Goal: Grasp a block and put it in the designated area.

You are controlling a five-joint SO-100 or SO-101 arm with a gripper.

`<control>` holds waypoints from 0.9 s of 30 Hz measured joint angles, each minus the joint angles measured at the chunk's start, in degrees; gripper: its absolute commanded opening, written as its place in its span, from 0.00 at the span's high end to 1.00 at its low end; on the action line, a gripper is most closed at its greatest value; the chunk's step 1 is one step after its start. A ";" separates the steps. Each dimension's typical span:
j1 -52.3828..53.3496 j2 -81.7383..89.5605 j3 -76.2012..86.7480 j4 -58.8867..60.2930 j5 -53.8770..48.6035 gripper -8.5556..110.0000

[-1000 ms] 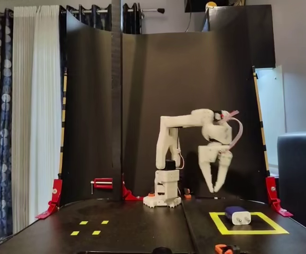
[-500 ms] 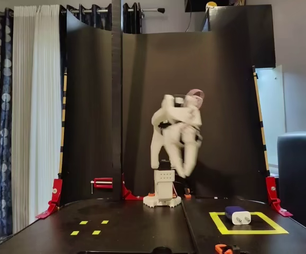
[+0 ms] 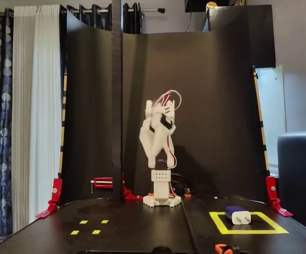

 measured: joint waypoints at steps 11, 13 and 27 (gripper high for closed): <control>-0.26 17.58 14.85 -7.56 12.66 0.93; -0.53 20.57 17.14 -8.17 16.52 0.93; -2.46 43.15 36.12 -7.91 39.99 0.93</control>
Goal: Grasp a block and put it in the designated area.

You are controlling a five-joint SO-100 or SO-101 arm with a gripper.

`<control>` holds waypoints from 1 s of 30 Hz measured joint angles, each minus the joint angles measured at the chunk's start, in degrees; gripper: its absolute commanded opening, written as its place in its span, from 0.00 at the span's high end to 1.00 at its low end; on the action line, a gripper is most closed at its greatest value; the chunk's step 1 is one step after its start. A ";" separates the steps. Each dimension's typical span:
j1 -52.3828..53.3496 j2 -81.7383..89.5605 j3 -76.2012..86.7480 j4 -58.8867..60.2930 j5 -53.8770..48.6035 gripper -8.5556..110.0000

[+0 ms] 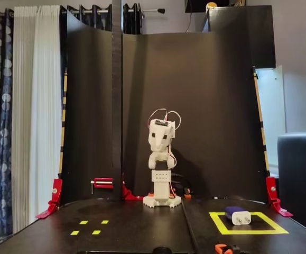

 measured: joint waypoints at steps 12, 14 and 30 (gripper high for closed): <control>-0.88 15.38 21.27 -6.77 0.79 0.93; -0.88 16.08 23.29 -7.73 0.35 0.93; -1.58 19.25 26.72 2.72 -2.81 0.93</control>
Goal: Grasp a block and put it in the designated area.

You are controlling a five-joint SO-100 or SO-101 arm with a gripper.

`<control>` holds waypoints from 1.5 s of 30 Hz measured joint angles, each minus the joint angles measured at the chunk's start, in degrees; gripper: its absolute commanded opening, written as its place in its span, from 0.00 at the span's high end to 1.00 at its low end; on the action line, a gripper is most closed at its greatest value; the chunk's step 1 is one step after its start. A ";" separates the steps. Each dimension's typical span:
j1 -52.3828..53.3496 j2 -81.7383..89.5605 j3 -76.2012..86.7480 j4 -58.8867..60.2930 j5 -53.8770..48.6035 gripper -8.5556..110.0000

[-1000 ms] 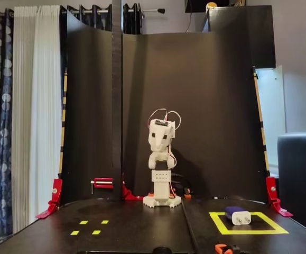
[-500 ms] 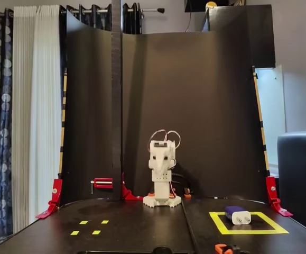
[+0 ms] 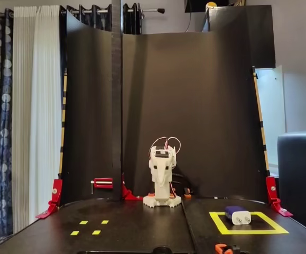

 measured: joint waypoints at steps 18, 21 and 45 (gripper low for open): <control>0.00 0.00 0.00 8.79 -2.55 0.93; -0.35 0.00 0.00 9.84 -2.55 0.93; -0.35 0.00 0.00 10.37 -0.18 0.93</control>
